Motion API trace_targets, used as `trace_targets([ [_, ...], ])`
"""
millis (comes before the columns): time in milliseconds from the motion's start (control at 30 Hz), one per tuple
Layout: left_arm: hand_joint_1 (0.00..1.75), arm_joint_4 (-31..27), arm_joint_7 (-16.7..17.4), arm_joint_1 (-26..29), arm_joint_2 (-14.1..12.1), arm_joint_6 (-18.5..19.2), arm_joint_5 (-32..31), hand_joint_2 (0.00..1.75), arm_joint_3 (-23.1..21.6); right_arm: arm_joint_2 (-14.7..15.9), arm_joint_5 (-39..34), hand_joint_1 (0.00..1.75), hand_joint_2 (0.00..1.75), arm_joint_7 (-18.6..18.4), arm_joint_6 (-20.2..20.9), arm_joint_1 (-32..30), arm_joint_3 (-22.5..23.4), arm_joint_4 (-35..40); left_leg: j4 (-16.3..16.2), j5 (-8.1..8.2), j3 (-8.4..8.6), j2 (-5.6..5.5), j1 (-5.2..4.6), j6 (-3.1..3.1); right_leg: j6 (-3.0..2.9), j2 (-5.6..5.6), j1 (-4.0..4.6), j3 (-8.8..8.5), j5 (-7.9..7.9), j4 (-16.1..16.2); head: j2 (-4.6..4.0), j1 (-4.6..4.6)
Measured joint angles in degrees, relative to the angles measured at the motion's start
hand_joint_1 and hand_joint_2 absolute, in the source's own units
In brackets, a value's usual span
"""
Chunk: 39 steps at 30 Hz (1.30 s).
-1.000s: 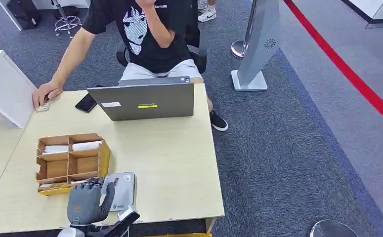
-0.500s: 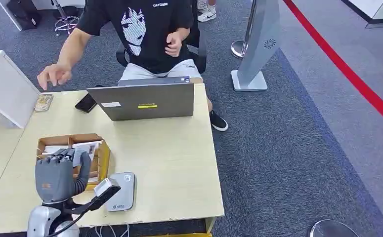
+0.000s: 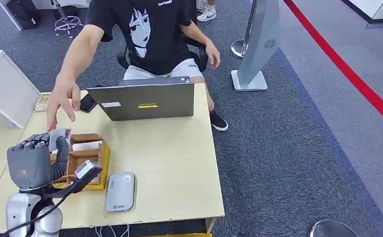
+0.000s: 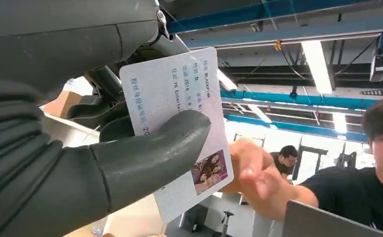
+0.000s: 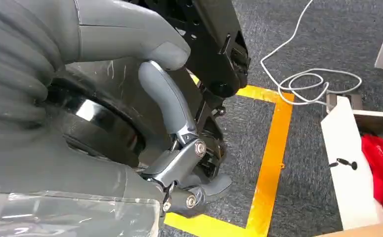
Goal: Pass the card to the sensor for recognition and then transmit it.
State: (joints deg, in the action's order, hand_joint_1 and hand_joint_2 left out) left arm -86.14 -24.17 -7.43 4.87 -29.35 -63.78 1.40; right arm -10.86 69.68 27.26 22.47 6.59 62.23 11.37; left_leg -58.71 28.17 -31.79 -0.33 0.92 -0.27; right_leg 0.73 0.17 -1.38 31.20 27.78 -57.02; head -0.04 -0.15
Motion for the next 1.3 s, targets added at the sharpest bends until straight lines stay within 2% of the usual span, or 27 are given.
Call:
trace_targets([
  [333,1.75,-0.04,-0.39,0.06,0.13,0.13,1.31,1.75,0.07,0.00,-0.09,0.00,1.75,0.00,0.02,-0.01,0.00,-0.04,0.00,0.00,0.00,0.00,0.00,0.00,0.00,0.01,0.00,0.00,0.00,0.00,-0.02,0.00],
  [367,1.62,-0.11,-0.39,0.08,0.13,0.17,1.77,1.75,0.07,0.00,-0.09,0.00,1.75,0.00,0.02,-0.01,0.00,-0.04,0.00,0.00,0.00,0.00,0.00,0.00,0.00,0.01,0.00,0.00,0.00,0.00,0.00,-0.02],
  [400,0.65,-0.24,-0.44,0.10,0.13,0.24,2.12,1.75,0.07,0.00,-0.09,0.00,1.75,0.00,0.02,-0.01,0.00,-0.04,0.00,0.00,0.00,0.00,0.00,0.00,0.00,0.01,0.00,0.00,0.00,0.00,-0.02,0.00],
  [433,0.00,-0.35,-0.72,0.10,0.13,0.48,2.76,1.75,0.09,0.00,-0.09,0.00,1.75,0.00,0.02,-0.01,0.00,-0.04,0.00,0.00,0.00,0.00,0.00,0.00,0.00,0.01,0.00,0.00,0.00,0.00,-0.02,0.00],
  [600,0.00,-1.40,-1.92,0.21,0.52,1.55,5.35,1.75,0.72,0.00,-0.20,0.00,1.75,0.00,0.02,-0.02,0.00,-0.04,0.00,0.00,-0.01,0.00,0.00,0.00,0.00,0.00,0.00,0.00,0.00,0.00,0.00,-0.02],
  [967,0.00,-4.53,-4.59,2.64,1.73,1.86,6.91,1.75,1.05,0.00,-0.96,0.00,1.75,0.18,0.00,-0.07,0.00,-0.07,0.00,0.00,-0.01,0.00,0.00,0.00,0.00,0.00,0.00,0.00,0.00,0.00,-0.02,0.00],
  [1133,0.00,-8.08,-6.23,6.29,2.36,1.77,5.60,1.75,1.03,0.00,-1.88,0.00,1.75,0.78,0.00,-0.33,0.00,-0.07,0.00,0.02,-0.02,0.02,0.00,-0.01,0.00,0.02,0.00,0.04,0.01,0.01,-0.02,0.00],
  [1300,0.00,-10.88,-6.43,11.23,2.36,0.96,3.33,1.75,0.31,0.02,-3.13,0.00,1.75,1.38,0.00,-0.85,0.09,-0.07,0.00,0.04,-0.03,0.05,0.00,0.01,0.02,0.04,0.00,0.05,0.04,0.01,0.00,0.00],
])
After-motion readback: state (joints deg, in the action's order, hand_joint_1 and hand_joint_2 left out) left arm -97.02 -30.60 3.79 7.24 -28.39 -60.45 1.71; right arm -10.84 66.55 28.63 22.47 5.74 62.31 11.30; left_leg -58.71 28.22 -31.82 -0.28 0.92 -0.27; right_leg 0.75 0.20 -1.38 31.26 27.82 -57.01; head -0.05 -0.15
